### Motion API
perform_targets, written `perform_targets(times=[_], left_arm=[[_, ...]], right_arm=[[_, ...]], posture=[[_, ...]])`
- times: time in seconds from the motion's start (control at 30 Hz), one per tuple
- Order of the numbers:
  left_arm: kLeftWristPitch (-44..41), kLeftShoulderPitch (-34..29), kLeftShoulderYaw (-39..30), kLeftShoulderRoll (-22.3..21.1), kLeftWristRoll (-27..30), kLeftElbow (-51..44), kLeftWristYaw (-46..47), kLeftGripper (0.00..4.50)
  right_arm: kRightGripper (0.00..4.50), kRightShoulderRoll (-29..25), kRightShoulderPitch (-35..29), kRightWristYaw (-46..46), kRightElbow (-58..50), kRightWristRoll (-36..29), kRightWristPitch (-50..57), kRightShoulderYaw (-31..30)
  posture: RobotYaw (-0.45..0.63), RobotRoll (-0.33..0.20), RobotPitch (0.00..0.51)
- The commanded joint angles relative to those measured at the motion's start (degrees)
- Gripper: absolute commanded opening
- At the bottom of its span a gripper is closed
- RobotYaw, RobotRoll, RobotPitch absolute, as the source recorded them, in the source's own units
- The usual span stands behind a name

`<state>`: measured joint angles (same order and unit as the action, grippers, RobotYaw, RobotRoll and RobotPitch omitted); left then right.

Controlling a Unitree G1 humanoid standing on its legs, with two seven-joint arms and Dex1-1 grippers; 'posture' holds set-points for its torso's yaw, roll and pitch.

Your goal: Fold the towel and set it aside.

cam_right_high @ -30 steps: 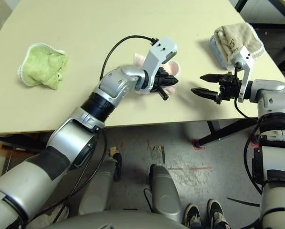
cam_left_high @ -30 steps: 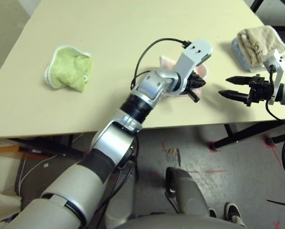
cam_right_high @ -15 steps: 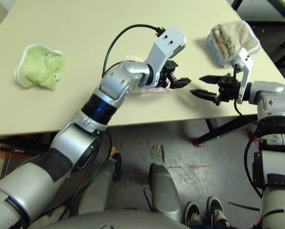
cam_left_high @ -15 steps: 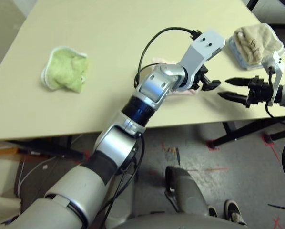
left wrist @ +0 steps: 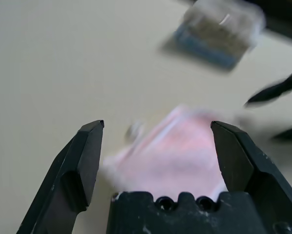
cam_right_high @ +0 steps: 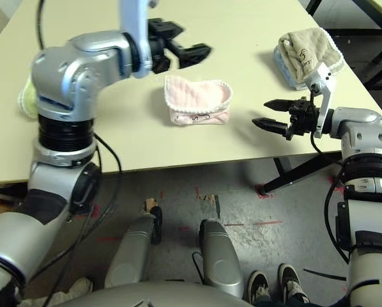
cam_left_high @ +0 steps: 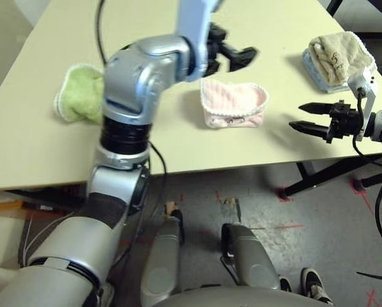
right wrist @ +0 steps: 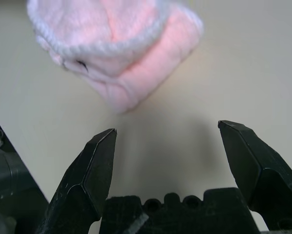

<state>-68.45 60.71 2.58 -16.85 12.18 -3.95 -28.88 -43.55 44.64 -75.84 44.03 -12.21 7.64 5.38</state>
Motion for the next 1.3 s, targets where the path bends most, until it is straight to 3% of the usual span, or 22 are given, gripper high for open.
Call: perform_targets(times=[0.03, 0.2, 0.43, 0.7, 0.8, 0.87, 1.13, 1.3], left_arm=[[-3.7, -3.8, -1.0, -1.9, 1.7, -2.3, 0.3, 4.46], [-7.2, -7.1, -4.9, 0.7, 4.5, -1.1, 2.1, 4.46], [-10.8, -6.8, -9.9, 5.5, 8.7, 0.9, 3.7, 4.46], [-8.2, -7.9, -10.4, 7.2, 9.5, 6.0, 5.5, 4.46], [-7.4, -7.7, -10.5, 7.8, 9.8, 7.3, 5.9, 3.84], [-6.9, -7.6, -10.4, 8.1, 10.1, 7.9, 6.0, 3.17], [-6.5, -4.4, -13.0, 11.5, 13.1, 9.8, 7.0, 0.02], [-7.6, -0.7, -16.3, 15.2, 15.7, 12.6, 8.4, 0.02]], right_arm=[[4.5, 0.2, 0.2, 0.0, 1.3, -0.5, -1.2, 0.5], [4.5, 0.2, 0.9, -1.5, 1.5, -1.2, -1.8, 0.6], [4.5, -1.1, 0.6, -3.1, 1.0, -1.6, -1.4, 0.9], [4.5, -2.2, -0.9, -5.3, -1.9, -4.3, 1.1, 1.8], [4.5, -2.6, -1.4, -5.2, -2.6, -4.7, 1.6, 1.9], [4.5, -2.7, -1.7, -5.1, -2.9, -4.9, 1.7, 1.9], [4.5, -3.0, -2.8, -3.7, -3.3, -4.7, 1.4, 2.4], [4.5, -3.0, -3.2, -2.9, -3.3, -4.5, 1.3, 2.5]], posture=[[0.06, 0.0, 0.209], [0.06, 0.0, 0.209], [0.05, 0.0, 0.201], [0.03, 0.0, 0.192], [0.02, 0.0, 0.187], [0.01, 0.0, 0.186], [0.0, 0.0, 0.184], [0.0, 0.0, 0.183]])
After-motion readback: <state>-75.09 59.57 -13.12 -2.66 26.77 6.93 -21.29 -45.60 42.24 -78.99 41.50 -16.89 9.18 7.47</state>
